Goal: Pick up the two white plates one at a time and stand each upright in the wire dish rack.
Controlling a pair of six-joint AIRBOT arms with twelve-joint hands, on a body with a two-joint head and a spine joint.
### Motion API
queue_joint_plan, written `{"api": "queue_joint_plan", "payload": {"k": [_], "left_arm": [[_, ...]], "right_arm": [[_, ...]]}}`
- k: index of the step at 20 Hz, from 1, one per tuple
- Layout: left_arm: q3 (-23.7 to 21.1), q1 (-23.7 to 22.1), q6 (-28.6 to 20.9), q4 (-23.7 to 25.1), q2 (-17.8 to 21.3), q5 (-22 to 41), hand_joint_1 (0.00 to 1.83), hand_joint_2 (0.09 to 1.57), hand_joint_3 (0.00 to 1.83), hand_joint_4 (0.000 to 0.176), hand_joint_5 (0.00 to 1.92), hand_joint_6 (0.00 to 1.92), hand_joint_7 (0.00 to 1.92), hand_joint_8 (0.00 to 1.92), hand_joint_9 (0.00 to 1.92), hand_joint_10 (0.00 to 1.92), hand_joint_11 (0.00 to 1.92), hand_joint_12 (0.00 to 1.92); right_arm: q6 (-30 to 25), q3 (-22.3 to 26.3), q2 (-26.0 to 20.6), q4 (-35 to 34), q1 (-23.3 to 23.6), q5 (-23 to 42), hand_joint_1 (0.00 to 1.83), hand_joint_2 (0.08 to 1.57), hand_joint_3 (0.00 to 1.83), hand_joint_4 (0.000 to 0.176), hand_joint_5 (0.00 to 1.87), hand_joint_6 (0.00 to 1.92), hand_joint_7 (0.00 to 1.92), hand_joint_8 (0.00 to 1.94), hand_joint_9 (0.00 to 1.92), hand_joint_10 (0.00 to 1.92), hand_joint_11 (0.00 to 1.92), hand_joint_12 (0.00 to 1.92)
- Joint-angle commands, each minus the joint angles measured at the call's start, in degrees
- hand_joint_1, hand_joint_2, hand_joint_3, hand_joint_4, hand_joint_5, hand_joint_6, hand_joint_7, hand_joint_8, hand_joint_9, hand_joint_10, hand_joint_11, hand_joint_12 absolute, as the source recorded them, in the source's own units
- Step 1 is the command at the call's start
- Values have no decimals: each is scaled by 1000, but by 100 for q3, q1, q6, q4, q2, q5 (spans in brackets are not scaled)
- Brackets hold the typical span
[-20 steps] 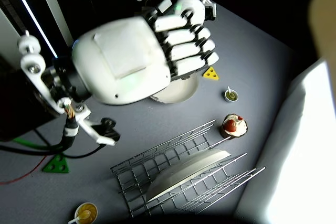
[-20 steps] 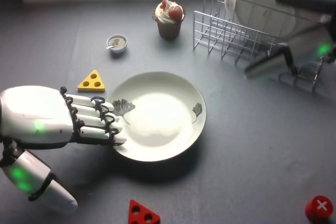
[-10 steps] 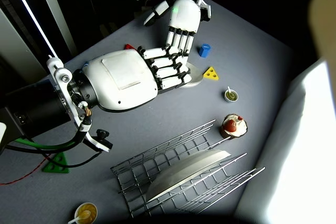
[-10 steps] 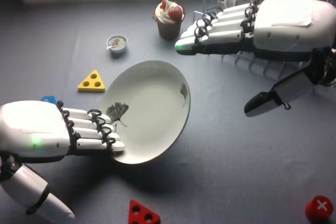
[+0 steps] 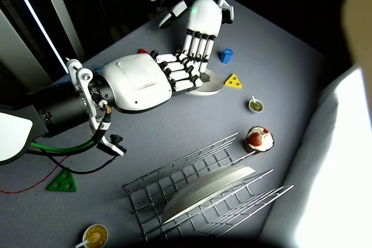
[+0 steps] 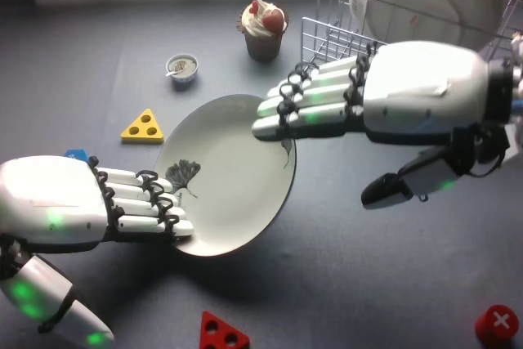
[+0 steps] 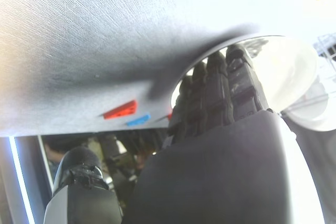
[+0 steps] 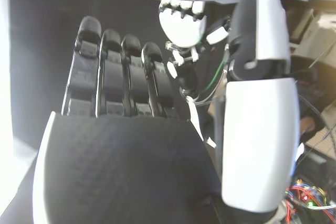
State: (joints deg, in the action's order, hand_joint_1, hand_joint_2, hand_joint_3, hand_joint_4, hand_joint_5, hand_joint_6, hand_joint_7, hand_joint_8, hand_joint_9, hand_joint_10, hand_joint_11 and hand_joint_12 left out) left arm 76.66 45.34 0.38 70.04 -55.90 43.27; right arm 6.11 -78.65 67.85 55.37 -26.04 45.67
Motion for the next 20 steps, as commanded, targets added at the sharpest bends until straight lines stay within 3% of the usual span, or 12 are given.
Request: {"api": "queue_joint_plan", "payload": {"k": [1,8,10,13,20], "left_arm": [[18,40,-38,94,-43,-10,6,942,1,0,97,1,123,0,125,1,142,6],[39,9,-38,74,-57,-3,13,944,1,0,93,2,115,1,114,0,134,2],[37,2,-38,61,-62,-3,20,942,0,0,92,1,107,0,113,0,134,2],[38,-19,-38,27,-62,-4,13,938,0,0,95,3,123,7,121,5,128,0],[42,-67,-38,7,-74,-1,31,935,0,0,105,4,131,4,124,3,135,4]], "right_arm": [[11,15,-1,-416,14,393,1166,963,15,0,164,6,119,7,129,6,220,7],[251,143,272,-789,-45,69,1181,946,0,0,233,8,191,7,187,7,238,14],[632,133,359,-945,-107,53,1192,937,0,0,249,9,211,9,204,9,245,17],[774,42,581,-1047,-109,-17,1208,919,0,0,337,7,272,4,259,6,290,36],[1300,-63,1030,-1661,-177,-85,1248,936,7,0,326,5,259,2,248,3,275,28]]}}
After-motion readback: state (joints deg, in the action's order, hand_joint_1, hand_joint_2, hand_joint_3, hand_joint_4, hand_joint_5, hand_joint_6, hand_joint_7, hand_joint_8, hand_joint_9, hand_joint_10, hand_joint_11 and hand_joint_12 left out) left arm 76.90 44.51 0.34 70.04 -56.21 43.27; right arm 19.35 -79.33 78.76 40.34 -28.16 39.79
